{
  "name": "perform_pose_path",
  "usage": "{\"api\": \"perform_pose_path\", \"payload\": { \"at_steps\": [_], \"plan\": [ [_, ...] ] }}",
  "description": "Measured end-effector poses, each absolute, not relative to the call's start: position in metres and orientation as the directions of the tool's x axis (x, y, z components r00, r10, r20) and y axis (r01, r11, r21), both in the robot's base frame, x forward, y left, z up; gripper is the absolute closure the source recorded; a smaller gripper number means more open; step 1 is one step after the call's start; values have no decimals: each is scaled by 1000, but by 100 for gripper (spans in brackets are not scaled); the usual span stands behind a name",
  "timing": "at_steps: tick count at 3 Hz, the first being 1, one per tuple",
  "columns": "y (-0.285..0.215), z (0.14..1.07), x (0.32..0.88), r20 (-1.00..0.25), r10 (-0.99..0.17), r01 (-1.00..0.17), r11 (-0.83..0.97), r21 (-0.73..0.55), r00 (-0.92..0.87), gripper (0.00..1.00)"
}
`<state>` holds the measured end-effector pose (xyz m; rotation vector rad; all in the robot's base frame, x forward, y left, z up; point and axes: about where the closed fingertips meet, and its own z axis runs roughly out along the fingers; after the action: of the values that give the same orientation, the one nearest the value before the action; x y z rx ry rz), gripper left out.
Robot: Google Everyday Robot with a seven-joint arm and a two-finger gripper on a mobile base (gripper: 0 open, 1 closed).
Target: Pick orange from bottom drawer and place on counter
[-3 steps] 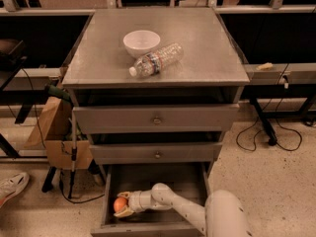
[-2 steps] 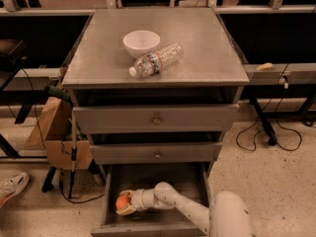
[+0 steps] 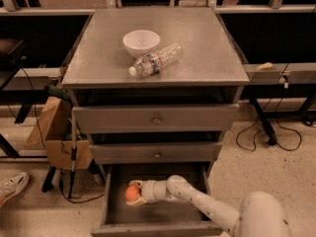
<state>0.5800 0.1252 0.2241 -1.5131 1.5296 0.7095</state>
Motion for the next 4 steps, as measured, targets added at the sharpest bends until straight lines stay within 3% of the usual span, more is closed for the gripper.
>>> {"api": "perform_pose_path", "payload": {
  "at_steps": [4],
  "plan": [
    [58, 526, 533, -717, -555, -879, -54, -474, 421, 100]
  ]
}}
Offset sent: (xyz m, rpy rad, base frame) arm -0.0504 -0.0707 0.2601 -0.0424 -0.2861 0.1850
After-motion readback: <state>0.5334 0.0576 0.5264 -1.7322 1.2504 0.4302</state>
